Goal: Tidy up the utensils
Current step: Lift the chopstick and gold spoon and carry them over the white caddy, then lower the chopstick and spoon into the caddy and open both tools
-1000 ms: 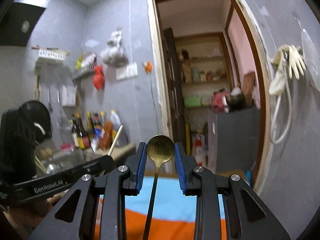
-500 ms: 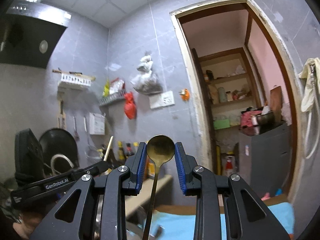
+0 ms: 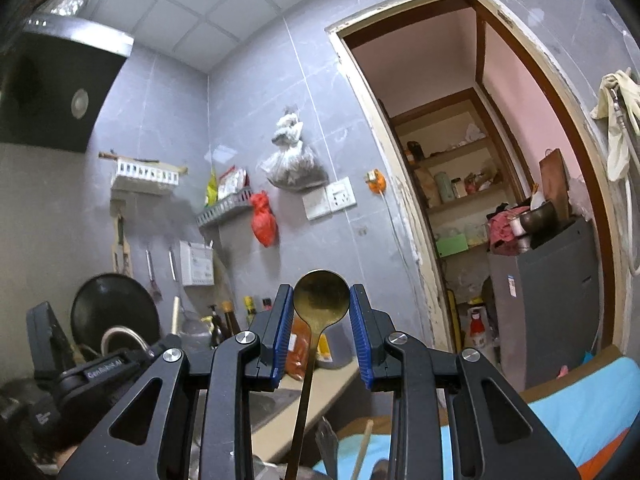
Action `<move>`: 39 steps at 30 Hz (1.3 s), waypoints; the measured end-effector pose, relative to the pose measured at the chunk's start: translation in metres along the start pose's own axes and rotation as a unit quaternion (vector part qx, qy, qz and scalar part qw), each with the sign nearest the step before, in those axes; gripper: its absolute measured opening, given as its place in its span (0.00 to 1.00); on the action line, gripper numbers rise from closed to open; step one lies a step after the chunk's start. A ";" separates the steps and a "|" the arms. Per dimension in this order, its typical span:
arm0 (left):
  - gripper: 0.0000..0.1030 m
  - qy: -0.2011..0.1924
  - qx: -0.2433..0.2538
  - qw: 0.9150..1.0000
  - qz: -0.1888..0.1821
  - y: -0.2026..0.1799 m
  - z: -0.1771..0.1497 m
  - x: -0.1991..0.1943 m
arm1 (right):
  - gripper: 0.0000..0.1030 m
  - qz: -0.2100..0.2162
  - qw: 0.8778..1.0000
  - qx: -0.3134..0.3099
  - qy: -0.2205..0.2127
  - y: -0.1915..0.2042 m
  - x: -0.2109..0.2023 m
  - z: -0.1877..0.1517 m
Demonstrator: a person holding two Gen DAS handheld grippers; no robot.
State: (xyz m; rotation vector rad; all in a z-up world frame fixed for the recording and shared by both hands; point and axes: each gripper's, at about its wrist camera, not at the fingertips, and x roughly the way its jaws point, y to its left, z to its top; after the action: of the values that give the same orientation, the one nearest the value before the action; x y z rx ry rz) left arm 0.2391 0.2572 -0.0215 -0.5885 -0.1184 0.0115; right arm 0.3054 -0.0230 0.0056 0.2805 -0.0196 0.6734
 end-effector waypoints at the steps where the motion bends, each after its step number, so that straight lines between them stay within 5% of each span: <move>1: 0.02 -0.004 0.001 1.000 0.003 0.002 -0.001 0.001 | 0.25 -0.003 1.000 -0.001 0.001 -0.001 0.000 -0.005; 14: 0.02 -0.054 0.059 0.997 0.021 0.001 -0.026 0.001 | 0.25 -0.031 0.998 -0.052 -0.002 0.002 0.003 -0.039; 30: 0.02 -0.089 0.158 0.982 0.048 -0.024 -0.063 -0.007 | 0.26 -0.060 0.991 -0.117 -0.021 0.013 -0.003 -0.061; 39: 0.02 -0.067 0.162 0.983 0.051 -0.026 -0.070 -0.006 | 0.26 -0.062 0.991 -0.120 -0.017 0.013 -0.003 -0.062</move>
State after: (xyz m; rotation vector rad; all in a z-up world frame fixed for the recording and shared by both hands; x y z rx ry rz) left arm 0.2403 0.1965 -0.0657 -0.2664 -0.2127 0.1665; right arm 0.2907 0.0007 -0.0510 0.0606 -0.1139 0.5355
